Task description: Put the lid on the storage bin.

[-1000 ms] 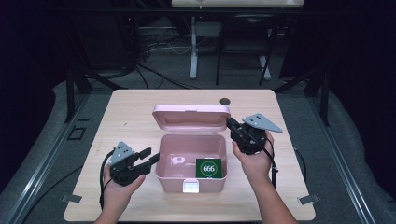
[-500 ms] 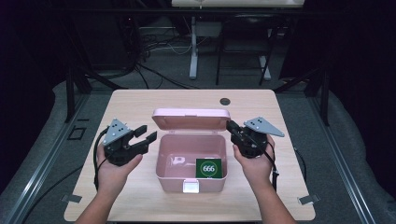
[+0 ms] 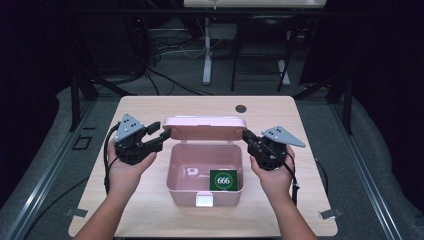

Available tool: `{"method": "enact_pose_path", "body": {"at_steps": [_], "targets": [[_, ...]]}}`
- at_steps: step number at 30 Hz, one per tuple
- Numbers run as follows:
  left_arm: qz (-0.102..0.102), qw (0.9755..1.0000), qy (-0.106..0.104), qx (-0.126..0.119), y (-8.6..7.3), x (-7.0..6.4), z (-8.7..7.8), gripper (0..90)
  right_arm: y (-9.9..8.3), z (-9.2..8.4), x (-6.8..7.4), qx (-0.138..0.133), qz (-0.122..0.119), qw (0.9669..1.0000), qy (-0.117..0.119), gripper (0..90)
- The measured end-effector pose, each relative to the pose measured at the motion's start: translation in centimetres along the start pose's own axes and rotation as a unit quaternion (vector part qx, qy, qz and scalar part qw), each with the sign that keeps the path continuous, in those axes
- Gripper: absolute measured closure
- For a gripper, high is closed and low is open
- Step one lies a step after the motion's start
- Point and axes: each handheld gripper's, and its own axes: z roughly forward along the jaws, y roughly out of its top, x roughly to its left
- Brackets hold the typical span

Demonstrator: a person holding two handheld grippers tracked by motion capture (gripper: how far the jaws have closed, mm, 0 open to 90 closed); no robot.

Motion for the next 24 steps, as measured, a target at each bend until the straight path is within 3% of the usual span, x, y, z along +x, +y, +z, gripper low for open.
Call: {"method": "enact_pose_path", "body": {"at_steps": [6,11,24], "targets": [[0.000,0.9999,-0.011,-0.008,0.4,-0.2,0.3,68.7,-0.1,-0.2,-0.2,-0.001,0.008,0.9999,0.010,82.4],[0.007,0.9999,0.001,-0.010,0.6,-0.2,0.7,72.2,-0.1,-0.7,-0.8,-0.002,0.015,0.9998,0.013,81.4],[-0.001,0.9999,-0.013,-0.008,0.0,-0.4,-0.1,70.3,0.3,-1.4,-2.0,-0.019,0.032,0.9993,0.001,76.9]]}}
